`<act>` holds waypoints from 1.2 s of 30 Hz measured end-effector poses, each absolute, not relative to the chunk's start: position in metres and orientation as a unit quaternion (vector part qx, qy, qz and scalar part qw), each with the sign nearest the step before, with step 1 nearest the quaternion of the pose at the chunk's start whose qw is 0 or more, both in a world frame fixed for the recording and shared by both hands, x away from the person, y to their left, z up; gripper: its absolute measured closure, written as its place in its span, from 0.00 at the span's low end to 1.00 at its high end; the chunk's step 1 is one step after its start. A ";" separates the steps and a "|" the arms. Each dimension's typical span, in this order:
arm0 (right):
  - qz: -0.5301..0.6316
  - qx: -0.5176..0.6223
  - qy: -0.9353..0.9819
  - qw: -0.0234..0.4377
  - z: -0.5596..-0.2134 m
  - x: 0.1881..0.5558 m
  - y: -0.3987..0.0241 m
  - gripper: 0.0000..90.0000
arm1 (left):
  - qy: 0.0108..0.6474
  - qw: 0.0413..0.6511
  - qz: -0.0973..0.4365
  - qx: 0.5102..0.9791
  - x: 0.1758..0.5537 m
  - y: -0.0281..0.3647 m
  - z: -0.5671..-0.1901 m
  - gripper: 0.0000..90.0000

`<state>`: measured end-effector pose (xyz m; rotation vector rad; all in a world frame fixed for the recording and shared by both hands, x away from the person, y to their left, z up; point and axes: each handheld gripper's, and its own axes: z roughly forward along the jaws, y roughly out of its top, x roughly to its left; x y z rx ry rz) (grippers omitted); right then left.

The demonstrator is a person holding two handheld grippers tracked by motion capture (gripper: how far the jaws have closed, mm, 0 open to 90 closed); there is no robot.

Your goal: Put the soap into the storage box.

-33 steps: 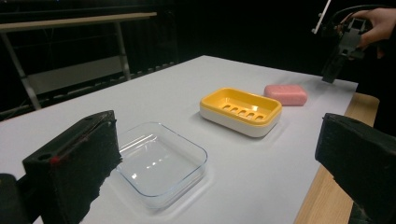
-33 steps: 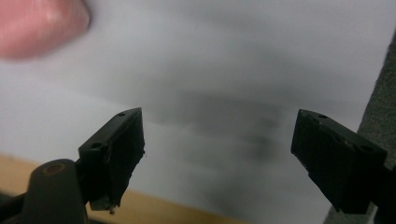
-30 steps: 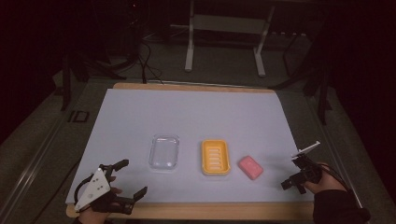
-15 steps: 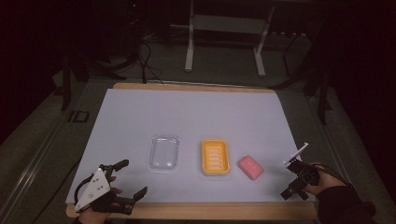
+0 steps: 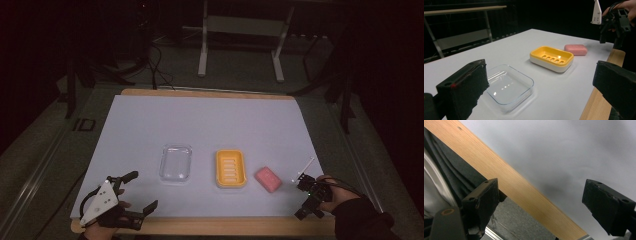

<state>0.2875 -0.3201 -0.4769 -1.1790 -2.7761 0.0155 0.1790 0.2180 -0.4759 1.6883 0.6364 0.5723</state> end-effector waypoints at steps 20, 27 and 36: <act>-0.006 -0.360 -0.932 0.042 -0.474 0.297 -0.277 0.13 | 0.273 0.586 0.242 0.724 0.179 0.218 -0.476 0.00; -0.023 -0.347 -0.937 0.033 -0.475 0.308 -0.267 0.12 | 0.273 0.585 0.242 0.725 0.179 0.218 -0.476 0.00; -0.040 -0.363 -0.931 0.020 -0.477 0.324 -0.261 0.12 | 0.272 0.585 0.241 0.725 0.179 0.218 -0.476 0.00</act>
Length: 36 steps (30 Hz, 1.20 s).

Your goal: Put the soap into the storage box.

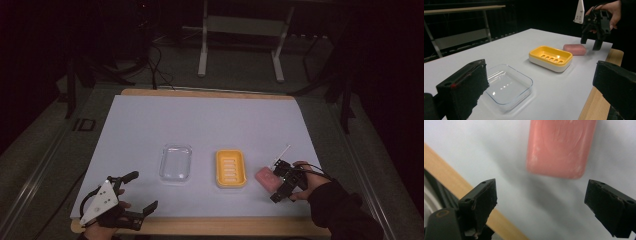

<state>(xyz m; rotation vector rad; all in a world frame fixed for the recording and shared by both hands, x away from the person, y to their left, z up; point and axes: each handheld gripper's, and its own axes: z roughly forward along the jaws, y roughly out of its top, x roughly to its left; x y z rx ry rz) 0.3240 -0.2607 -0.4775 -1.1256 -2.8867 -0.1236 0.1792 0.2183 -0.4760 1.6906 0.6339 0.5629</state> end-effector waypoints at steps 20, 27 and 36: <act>-0.093 -0.359 -0.929 -0.001 -0.485 0.350 -0.244 0.15 | 0.271 0.584 0.241 0.726 0.179 0.218 -0.476 0.00; -0.126 -0.348 -0.928 -0.026 -0.488 0.353 -0.242 0.19 | 0.269 0.584 0.241 0.727 0.179 0.218 -0.476 0.00; -0.101 -0.365 -0.925 -0.025 -0.499 0.354 -0.239 0.26 | 0.269 0.584 0.240 0.727 0.179 0.218 -0.476 0.00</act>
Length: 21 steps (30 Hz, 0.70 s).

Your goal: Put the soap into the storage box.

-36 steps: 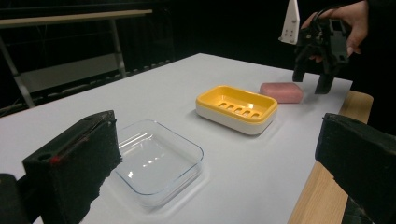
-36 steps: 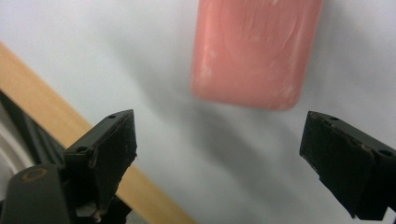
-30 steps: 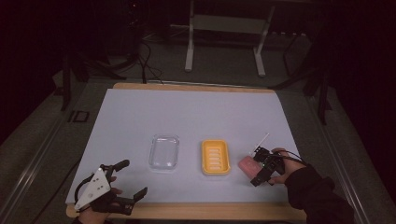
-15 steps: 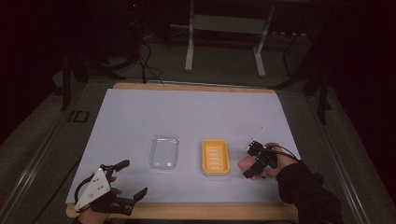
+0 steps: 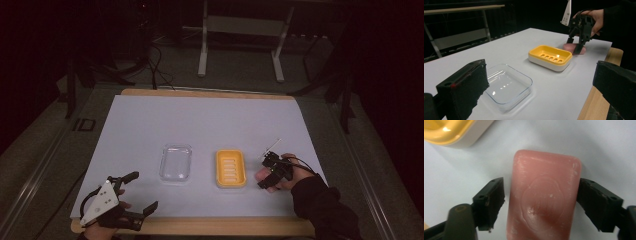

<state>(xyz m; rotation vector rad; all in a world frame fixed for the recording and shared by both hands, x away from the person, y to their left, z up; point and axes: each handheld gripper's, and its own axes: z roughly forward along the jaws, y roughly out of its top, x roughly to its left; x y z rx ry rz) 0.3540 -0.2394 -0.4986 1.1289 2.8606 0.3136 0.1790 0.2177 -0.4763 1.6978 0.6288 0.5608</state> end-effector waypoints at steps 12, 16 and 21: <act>0.080 0.390 0.916 0.046 -0.501 0.346 -0.231 0.41 | 0.269 0.582 0.240 0.729 0.179 0.217 -0.477 0.00; 0.073 0.443 0.892 0.051 -0.500 0.344 -0.230 0.42 | 0.269 0.583 0.240 0.728 0.179 0.217 -0.477 0.00; 0.082 0.500 0.861 0.052 -0.500 0.343 -0.232 0.42 | 0.270 0.583 0.240 0.728 0.179 0.217 -0.477 0.00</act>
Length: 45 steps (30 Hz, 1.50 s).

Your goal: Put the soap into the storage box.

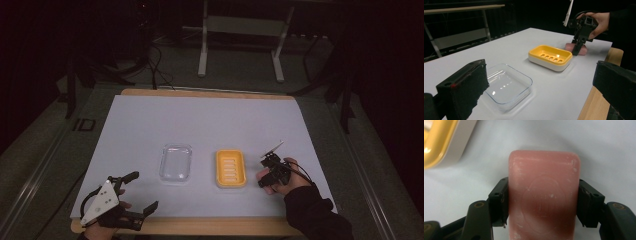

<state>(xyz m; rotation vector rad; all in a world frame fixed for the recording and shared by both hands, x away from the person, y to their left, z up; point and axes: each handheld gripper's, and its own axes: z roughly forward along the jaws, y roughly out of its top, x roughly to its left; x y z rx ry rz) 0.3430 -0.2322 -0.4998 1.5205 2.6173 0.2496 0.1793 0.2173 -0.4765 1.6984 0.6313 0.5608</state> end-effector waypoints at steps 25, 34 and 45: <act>0.099 0.598 0.790 0.089 -0.472 0.353 -0.224 0.42 | 0.271 0.586 0.240 0.725 0.178 0.217 -0.476 0.00; 0.123 0.609 0.777 0.099 -0.447 0.358 -0.214 0.42 | 0.271 0.587 0.239 0.724 0.178 0.217 -0.476 0.00; 0.154 0.605 0.772 0.119 -0.410 0.357 -0.200 0.42 | 0.271 0.585 0.240 0.726 0.178 0.217 -0.476 0.00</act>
